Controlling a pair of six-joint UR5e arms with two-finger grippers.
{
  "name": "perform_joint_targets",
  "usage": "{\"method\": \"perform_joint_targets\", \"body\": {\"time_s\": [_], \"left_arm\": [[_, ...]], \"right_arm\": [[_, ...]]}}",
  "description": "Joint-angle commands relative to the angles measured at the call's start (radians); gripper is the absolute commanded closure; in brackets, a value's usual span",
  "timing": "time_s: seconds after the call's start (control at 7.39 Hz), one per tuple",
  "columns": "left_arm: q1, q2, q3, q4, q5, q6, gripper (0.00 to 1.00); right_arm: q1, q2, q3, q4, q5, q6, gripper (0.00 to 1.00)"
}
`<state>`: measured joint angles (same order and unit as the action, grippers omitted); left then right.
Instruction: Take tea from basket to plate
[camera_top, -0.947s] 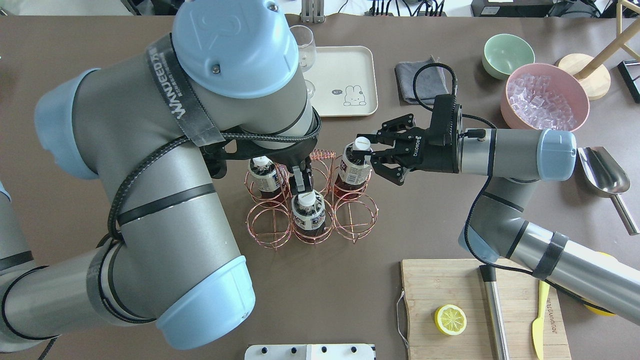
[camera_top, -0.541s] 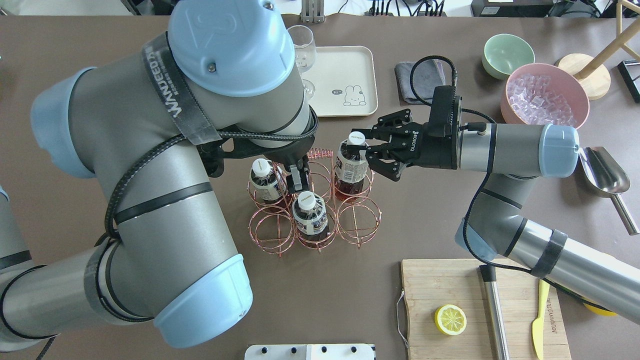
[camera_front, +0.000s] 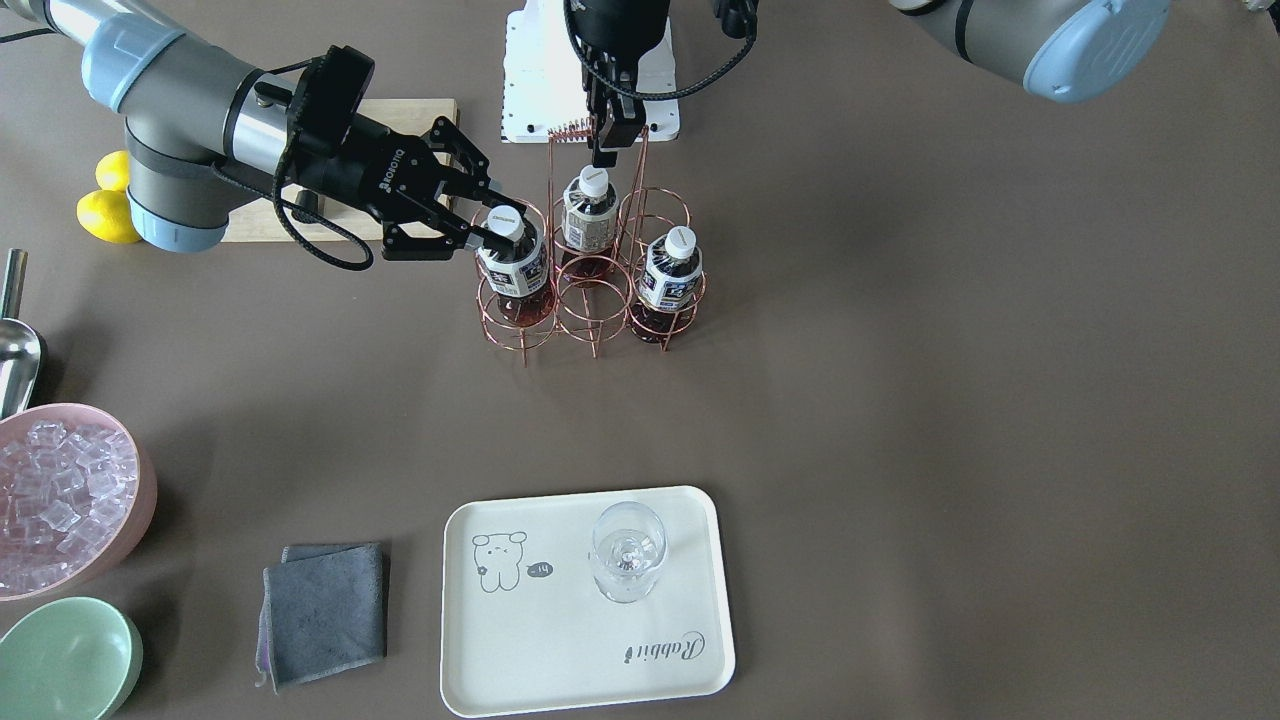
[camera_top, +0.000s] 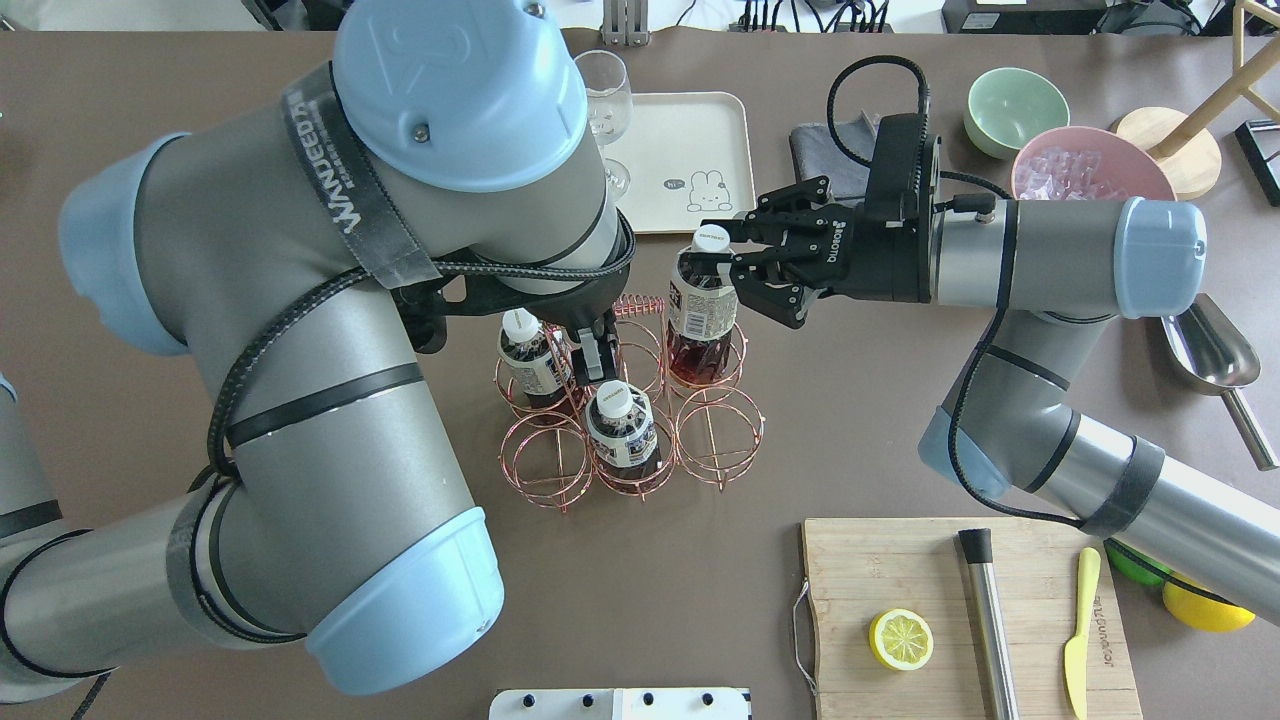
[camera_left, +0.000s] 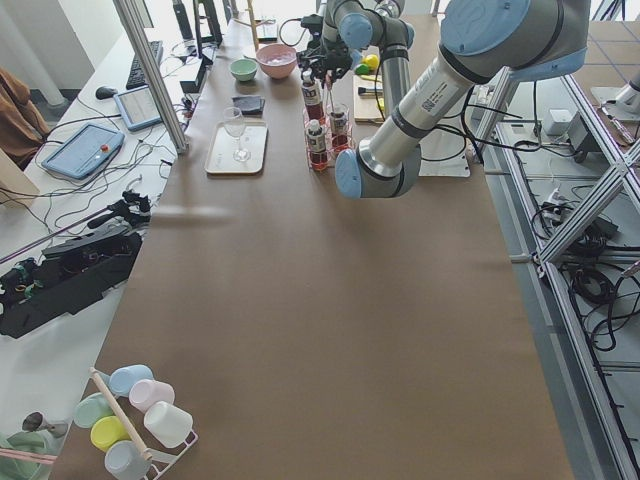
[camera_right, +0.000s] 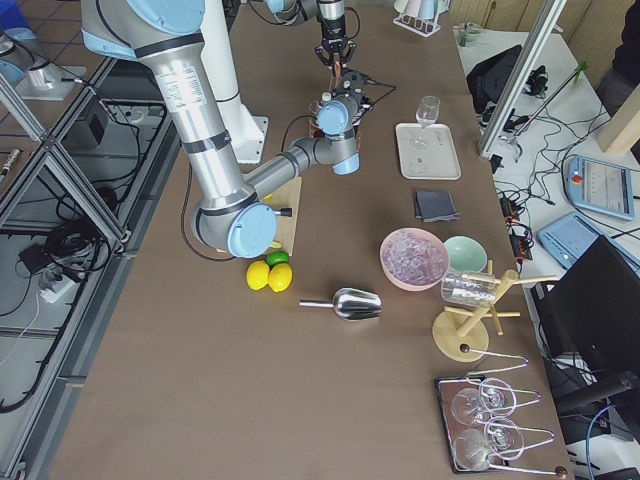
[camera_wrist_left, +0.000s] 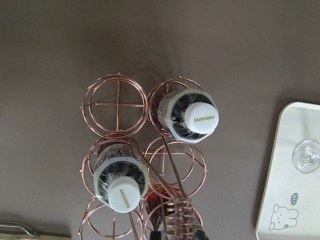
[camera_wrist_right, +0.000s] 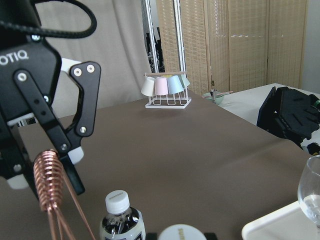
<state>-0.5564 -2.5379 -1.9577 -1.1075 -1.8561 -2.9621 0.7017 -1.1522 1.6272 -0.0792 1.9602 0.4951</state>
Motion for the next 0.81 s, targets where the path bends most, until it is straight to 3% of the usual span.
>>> {"method": "perform_joint_targets", "body": {"time_s": [0.0,0.27,0.54,0.68], "left_arm": [[0.0,0.001,-0.001,0.0,0.001,0.0,1.0],[-0.014,-0.001,-0.006,0.0,0.0,0.003,1.0],[-0.074,-0.001,-0.051,0.05,-0.003,0.012,1.0],[-0.109,-0.002,-0.072,0.093,-0.009,0.034,1.0]], "right_arm": [[0.129,0.029,0.083,-0.123,0.147,0.071,1.0],[0.223,0.067,0.119,-0.163,0.172,0.103,1.0],[0.237,0.072,0.076,-0.162,0.099,-0.008,1.0],[0.23,0.098,0.007,-0.156,0.044,-0.05,1.0]]}}
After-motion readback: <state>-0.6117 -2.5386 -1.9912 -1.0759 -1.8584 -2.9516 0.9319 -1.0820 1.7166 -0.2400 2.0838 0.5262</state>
